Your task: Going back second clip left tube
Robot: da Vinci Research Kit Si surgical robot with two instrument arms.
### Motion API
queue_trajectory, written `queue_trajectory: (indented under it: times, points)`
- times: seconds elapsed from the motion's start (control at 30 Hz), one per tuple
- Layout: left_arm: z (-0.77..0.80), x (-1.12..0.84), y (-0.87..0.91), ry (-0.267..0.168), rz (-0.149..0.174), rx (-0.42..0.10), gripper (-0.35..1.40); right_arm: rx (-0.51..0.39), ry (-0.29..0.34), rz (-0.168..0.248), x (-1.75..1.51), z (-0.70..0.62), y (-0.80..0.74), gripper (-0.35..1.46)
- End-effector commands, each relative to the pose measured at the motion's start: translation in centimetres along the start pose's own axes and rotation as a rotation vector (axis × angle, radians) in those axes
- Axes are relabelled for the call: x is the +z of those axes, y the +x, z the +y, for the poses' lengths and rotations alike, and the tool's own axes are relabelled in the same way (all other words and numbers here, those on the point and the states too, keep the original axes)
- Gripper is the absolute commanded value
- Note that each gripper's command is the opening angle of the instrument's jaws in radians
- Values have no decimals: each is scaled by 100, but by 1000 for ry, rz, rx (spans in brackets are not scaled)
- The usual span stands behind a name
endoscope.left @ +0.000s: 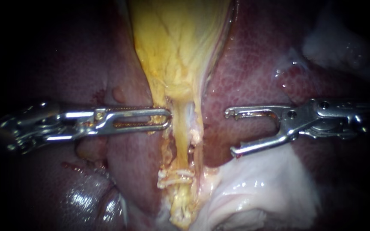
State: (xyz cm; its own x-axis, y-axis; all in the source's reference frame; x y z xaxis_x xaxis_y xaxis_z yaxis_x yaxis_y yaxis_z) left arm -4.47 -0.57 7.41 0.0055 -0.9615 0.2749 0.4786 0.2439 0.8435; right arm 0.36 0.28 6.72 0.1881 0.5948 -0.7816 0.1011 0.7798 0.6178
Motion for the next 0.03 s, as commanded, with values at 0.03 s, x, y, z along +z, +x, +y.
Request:
queue_trajectory:
  times: [0.03]
  points:
    - [0,-1,0,1,0,0,-35,0,0,0,0,0,0,60]
